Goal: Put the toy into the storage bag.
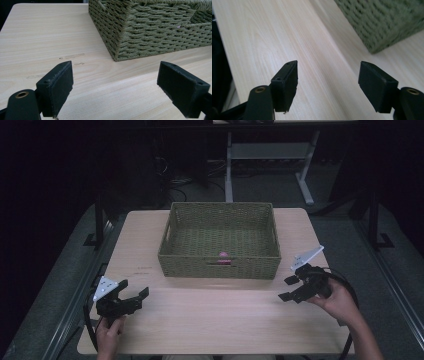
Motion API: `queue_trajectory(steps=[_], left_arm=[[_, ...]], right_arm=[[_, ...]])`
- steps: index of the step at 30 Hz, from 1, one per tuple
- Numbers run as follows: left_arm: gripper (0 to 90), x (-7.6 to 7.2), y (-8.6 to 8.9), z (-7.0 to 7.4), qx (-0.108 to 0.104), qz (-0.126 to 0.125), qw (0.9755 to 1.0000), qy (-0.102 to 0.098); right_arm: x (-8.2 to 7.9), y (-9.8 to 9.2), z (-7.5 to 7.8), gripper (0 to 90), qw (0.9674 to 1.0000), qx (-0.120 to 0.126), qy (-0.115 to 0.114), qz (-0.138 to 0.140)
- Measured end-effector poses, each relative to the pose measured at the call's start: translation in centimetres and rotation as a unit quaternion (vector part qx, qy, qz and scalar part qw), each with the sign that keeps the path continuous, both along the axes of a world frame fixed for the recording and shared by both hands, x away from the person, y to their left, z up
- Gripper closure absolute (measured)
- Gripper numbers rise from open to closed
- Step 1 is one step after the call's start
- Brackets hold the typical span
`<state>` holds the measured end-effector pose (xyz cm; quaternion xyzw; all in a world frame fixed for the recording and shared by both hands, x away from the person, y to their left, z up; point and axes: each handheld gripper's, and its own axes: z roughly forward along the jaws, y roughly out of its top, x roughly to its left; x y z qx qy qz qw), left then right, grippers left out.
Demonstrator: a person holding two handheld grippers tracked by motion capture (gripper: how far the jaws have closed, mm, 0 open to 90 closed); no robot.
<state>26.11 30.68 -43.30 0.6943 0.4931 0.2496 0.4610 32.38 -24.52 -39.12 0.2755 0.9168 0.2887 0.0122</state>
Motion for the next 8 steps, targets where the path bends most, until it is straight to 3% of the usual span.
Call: queue_trajectory(steps=[5, 8], left_arm=[[13.0, 0.0, 0.0, 0.0, 0.003, 0.002, 1.0000, 0.001], [13.0, -0.1, 0.0, 0.0, 0.002, 0.005, 1.0000, 0.001]], right_arm=[[-1.1, 0.0, -1.3, 29.1, 0.9999, -0.010, -0.008, -0.012], [-2.2, -0.1, -1.8, 27.1, 0.9991, -0.010, -0.022, -0.036]])
